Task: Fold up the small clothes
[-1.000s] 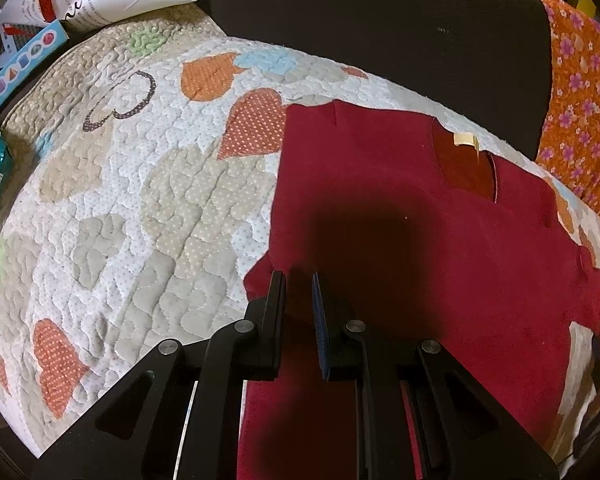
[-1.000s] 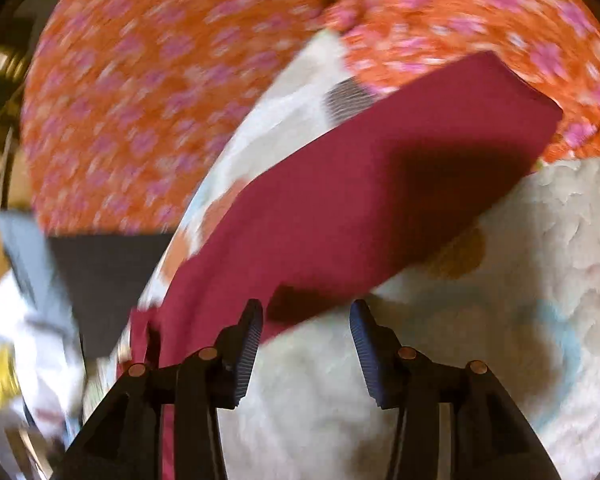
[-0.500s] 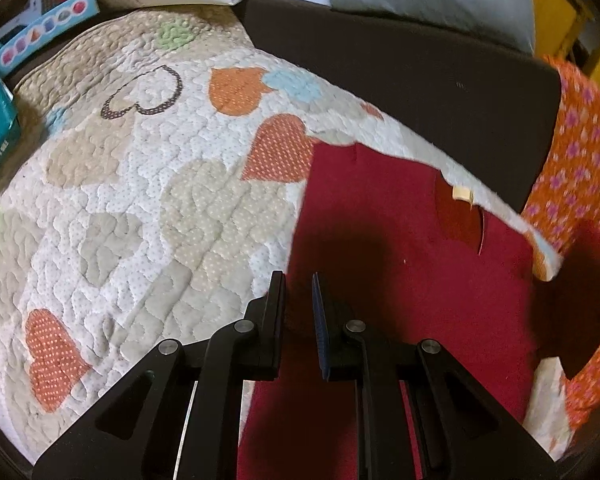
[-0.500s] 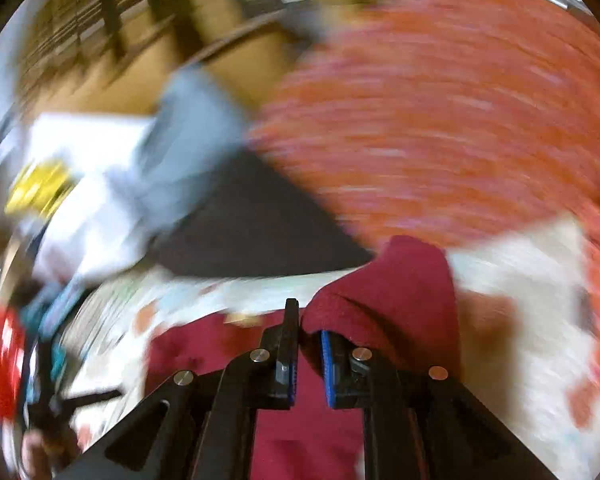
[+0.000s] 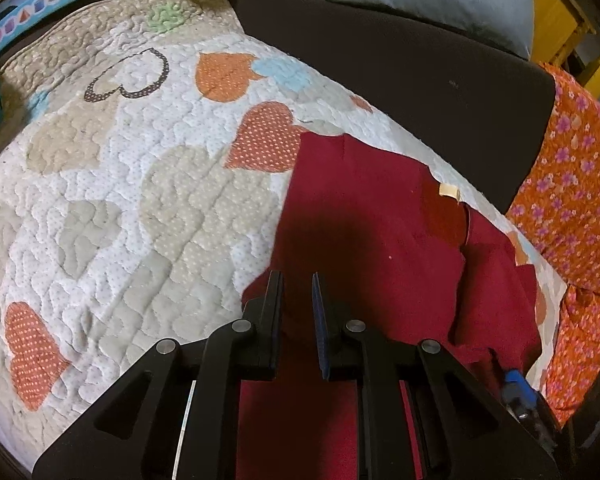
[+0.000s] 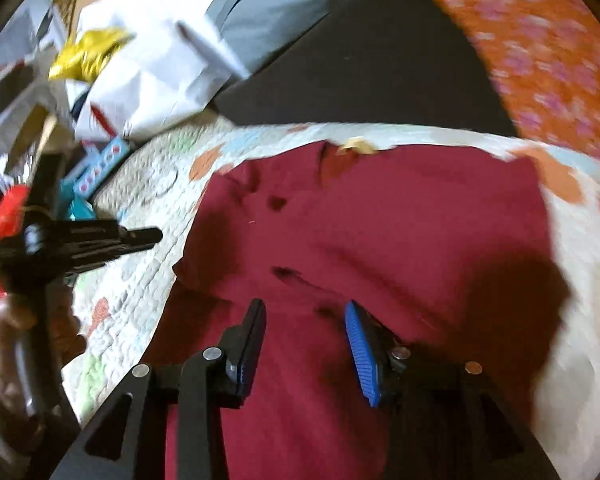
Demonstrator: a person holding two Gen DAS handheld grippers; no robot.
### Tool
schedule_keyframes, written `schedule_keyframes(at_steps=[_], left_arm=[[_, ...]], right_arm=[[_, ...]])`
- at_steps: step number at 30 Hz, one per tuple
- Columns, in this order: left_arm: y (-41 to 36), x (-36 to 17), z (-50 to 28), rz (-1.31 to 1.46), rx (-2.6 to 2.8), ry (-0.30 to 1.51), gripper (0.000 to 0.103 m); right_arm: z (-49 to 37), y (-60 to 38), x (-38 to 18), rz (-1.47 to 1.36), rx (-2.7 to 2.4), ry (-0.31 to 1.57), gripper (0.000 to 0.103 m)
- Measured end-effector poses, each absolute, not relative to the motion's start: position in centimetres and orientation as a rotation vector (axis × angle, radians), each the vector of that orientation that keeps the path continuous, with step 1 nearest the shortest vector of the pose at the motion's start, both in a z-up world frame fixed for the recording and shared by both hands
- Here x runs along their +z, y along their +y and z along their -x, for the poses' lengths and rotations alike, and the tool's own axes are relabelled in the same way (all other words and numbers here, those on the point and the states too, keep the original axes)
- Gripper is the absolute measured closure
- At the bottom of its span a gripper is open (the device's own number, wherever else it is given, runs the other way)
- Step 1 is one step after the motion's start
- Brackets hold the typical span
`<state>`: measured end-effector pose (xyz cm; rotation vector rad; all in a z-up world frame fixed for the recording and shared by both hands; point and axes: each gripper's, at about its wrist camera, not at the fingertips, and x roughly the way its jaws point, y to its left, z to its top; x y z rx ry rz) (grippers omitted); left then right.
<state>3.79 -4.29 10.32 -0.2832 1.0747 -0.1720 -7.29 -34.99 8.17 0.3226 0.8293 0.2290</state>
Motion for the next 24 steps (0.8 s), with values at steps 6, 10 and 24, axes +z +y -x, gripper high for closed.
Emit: schedule_keyframes(at_steps=[6, 10, 24], left_arm=[[-4.9, 10.3, -3.6, 0.255, -0.176, 1.075, 0.090], [-4.9, 10.1, -3.6, 0.254, -0.173, 1.080, 0.090], [-3.8, 10.7, -3.9, 0.296, -0.174, 1.081, 0.090]], right_arm=[[10.6, -40.8, 8.5, -0.460, 0.066, 0.770, 0.063], [10.6, -43.1, 8.6, -0.584, 0.047, 0.726, 0.063], [9.0, -41.4, 14.1, -0.316, -0.087, 0.645, 0.086]])
